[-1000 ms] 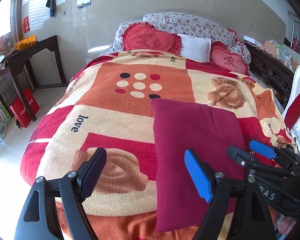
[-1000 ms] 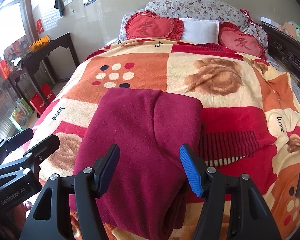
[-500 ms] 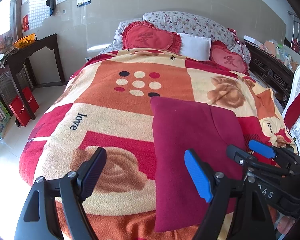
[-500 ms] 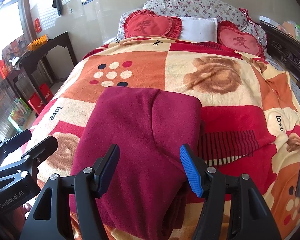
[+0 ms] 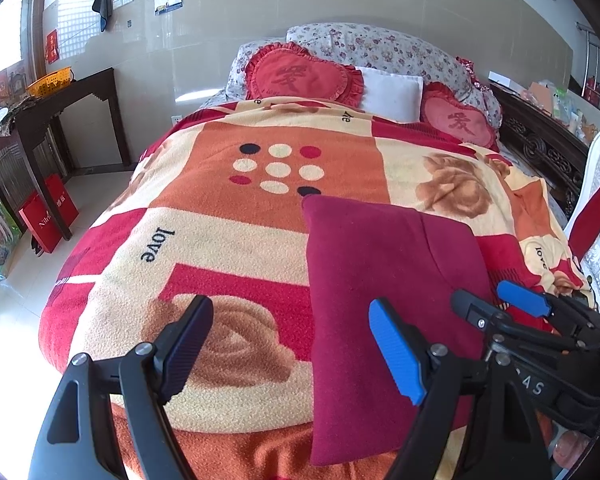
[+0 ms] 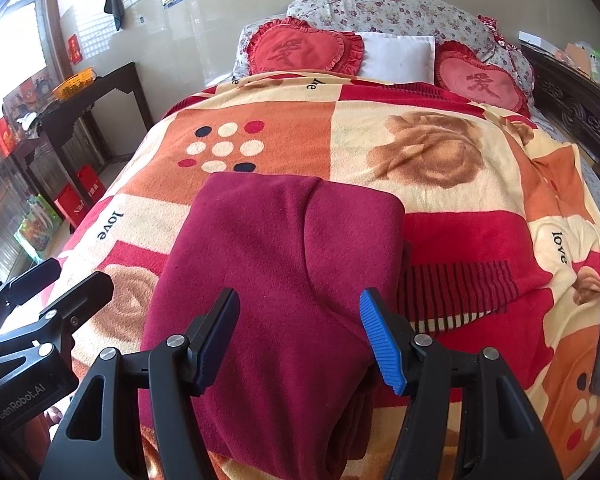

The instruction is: Fold small clothes

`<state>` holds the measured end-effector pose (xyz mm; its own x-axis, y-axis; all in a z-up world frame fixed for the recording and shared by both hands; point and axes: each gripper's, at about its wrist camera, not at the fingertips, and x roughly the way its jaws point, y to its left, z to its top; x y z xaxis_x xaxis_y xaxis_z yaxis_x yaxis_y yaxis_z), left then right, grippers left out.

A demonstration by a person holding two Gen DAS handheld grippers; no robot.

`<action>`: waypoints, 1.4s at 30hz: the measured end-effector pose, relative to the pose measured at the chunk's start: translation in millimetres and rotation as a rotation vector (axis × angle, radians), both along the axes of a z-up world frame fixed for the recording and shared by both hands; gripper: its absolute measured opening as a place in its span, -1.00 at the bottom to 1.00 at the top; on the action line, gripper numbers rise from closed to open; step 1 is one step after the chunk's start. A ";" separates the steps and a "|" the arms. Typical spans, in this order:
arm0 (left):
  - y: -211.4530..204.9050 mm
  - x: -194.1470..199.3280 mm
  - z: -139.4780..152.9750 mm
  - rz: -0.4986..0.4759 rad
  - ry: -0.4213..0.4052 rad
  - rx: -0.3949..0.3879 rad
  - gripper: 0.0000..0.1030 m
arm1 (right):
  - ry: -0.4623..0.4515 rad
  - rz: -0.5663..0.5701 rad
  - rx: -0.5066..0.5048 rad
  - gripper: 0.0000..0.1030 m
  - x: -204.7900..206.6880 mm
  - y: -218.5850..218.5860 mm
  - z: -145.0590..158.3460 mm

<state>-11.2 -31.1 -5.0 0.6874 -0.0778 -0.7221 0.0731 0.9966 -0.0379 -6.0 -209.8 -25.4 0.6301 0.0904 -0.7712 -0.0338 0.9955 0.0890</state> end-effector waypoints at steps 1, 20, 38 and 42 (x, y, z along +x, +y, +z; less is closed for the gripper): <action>0.4 0.2 0.0 0.003 0.000 0.000 0.63 | -0.001 -0.003 0.003 -0.15 0.1 -0.3 -0.2; -15.4 8.2 -3.3 -0.002 0.009 0.006 0.63 | 0.027 -0.055 -0.015 -0.15 1.3 -12.0 -2.0; -16.2 11.7 -2.5 0.004 0.015 0.001 0.63 | 0.028 -0.048 -0.007 -0.15 1.1 -11.5 -0.4; -13.9 11.6 -2.0 0.004 0.006 -0.014 0.63 | 0.028 -0.047 -0.004 -0.15 0.8 -10.7 -0.8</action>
<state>0.4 -45.0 -6.9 0.6832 -0.0849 -0.7253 0.0687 0.9963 -0.0519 -5.2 -220.5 -26.2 0.6118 0.0578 -0.7889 0.0157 0.9962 0.0851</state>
